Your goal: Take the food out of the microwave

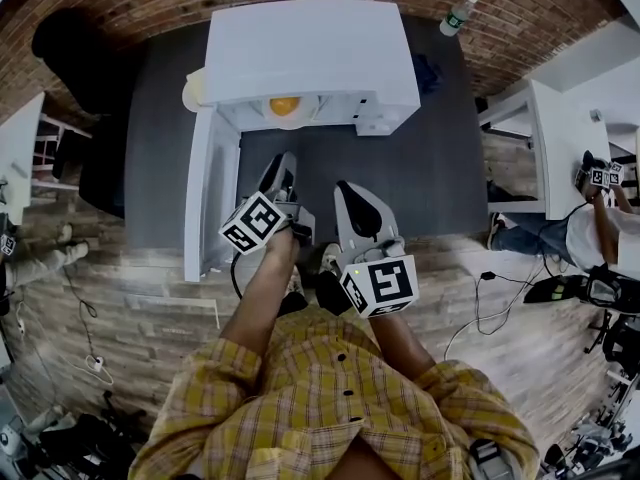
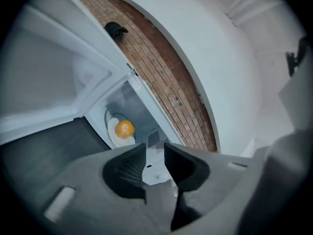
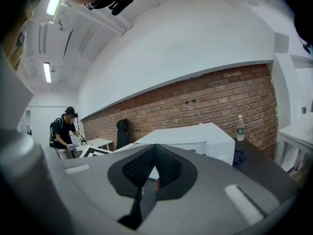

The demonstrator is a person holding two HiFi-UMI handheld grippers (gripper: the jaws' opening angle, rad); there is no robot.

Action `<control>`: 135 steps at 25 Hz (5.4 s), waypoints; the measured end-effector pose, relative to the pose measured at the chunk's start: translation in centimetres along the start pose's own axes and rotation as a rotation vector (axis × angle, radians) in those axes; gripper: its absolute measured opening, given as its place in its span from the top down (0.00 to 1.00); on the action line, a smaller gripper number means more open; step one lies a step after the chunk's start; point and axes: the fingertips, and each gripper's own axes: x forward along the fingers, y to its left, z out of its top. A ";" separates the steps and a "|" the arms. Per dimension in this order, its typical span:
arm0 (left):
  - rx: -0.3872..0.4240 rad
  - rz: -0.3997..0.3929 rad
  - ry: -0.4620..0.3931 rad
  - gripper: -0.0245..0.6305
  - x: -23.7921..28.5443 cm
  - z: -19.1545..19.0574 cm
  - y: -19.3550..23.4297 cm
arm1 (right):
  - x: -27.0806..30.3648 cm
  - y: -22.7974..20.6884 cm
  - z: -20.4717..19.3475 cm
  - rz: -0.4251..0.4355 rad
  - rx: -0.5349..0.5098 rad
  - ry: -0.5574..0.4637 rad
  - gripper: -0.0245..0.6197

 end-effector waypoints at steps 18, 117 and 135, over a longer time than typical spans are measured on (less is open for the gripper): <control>-0.580 -0.025 -0.144 0.77 5.9 -2.1 8.2 | 1.1 -0.8 -0.2 0.015 0.015 0.017 0.96; -0.609 -0.072 -0.117 0.94 -6.7 2.4 -3.9 | -2.4 2.5 2.1 -0.064 -0.010 -0.052 0.96; -0.617 -0.144 -0.129 0.95 -9.4 4.2 -9.1 | -1.8 2.6 2.2 -0.048 -0.008 -0.045 0.96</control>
